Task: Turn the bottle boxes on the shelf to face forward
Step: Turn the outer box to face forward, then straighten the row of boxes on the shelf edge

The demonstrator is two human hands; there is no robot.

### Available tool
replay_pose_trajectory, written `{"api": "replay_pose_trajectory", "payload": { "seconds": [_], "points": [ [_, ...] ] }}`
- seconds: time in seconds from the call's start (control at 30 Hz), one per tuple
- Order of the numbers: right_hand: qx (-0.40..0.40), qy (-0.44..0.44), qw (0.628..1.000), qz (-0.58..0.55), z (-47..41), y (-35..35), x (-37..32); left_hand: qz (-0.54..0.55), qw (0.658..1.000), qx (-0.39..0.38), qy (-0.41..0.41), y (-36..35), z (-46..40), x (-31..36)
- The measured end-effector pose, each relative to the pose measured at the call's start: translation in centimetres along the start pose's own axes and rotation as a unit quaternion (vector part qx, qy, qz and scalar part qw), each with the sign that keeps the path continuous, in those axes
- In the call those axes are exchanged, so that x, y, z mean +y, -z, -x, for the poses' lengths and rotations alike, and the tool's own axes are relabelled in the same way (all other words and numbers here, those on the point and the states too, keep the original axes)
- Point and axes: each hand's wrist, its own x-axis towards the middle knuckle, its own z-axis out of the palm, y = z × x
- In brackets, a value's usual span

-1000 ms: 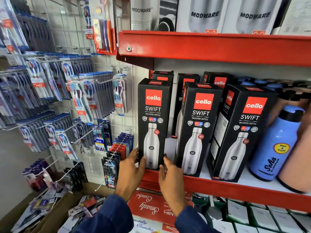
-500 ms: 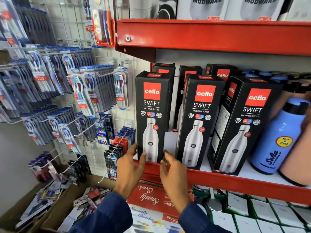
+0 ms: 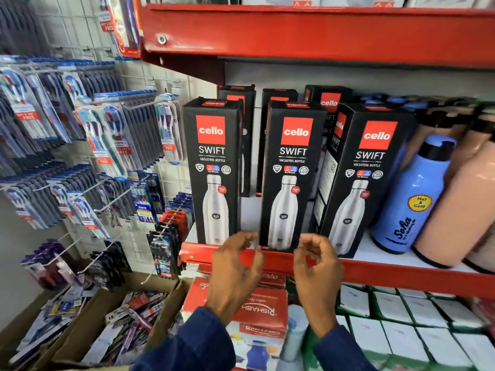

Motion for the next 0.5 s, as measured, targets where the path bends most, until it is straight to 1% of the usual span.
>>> {"api": "replay_pose_trajectory", "payload": {
  "seconds": [0.07, 0.17, 0.33, 0.5],
  "points": [
    [-0.007, -0.013, 1.0, 0.007, 0.1, 0.5, 0.5, -0.011, 0.999, -0.033, 0.002, -1.0, 0.2, 1.0],
    [-0.037, -0.026, 0.998, 0.041, 0.1, 0.8, 1.1, -0.006, 0.998, -0.053, 0.012, -1.7, -0.2, 2.1],
    [-0.104, -0.021, 0.988, 0.111, -1.0, 0.9, 0.8, 0.003, 0.997, -0.049, 0.054, -2.7, -1.2, 2.5],
    [-0.159, -0.036, 0.982, 0.096, -1.9, 1.2, 0.2, -0.027, 0.997, -0.046, 0.063, -3.5, -1.6, 2.2]
  ]
}}
